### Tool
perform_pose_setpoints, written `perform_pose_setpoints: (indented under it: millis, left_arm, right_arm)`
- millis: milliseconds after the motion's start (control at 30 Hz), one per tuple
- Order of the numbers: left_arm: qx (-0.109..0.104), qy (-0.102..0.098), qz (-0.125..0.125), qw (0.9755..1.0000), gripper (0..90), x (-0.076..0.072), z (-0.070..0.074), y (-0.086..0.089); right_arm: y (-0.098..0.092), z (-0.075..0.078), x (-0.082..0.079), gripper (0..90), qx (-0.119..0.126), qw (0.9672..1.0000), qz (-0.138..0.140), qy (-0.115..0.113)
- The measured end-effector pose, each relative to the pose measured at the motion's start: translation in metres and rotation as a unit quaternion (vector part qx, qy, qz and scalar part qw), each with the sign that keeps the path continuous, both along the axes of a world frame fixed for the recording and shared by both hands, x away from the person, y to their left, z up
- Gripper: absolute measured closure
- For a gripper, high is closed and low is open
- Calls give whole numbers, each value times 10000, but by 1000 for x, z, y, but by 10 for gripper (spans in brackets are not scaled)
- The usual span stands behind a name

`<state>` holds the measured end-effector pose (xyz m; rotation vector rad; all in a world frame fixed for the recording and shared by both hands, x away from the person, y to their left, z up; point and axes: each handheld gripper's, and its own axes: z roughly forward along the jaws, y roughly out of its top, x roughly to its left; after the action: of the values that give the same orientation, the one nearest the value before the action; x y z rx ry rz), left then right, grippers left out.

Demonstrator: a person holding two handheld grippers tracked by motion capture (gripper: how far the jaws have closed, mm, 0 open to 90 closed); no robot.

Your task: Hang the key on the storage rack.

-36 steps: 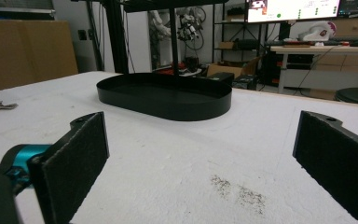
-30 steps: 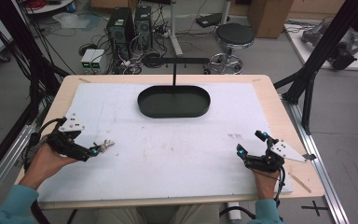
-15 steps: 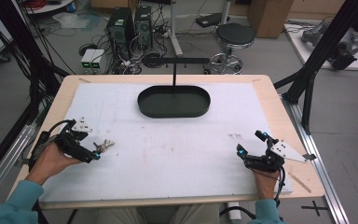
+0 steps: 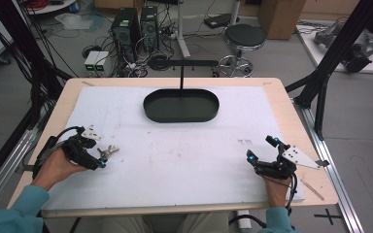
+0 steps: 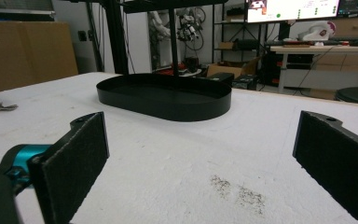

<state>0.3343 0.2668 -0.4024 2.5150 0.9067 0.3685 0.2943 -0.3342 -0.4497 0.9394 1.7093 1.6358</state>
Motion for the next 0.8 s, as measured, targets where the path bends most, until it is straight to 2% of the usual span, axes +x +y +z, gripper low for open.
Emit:
perform_pose_setpoints:
  millis: [33, 67, 300, 367, 567, 800]
  left_arm:
    - [-19, 25, 31, 10000, 271, 0, -1, 0]
    - [12, 44, 1, 10000, 271, 0, -1, -1]
    - [5, 165, -17, 9999, 440, 0, -2, -1]
    - [5, 192, -47, 9998, 459, 0, -2, -1]
    - [57, 259, -49, 9996, 592, 1, -3, -2]
    - [128, 298, -39, 9995, 666, 1, -5, -3]
  right_arm:
    - [0, 0, 0, 25, 12, 10000, 4, 26]
    - [0, 0, 0, 25, 12, 10000, 4, 26]
    - [0, 0, 0, 25, 2, 10000, 3, 6]
    - [0, 0, 0, 25, -4, 10000, 12, -3]
    - [0, 0, 0, 25, -1, 10000, 2, 7]
    - [0, 0, 0, 25, -2, 10000, 11, 11]
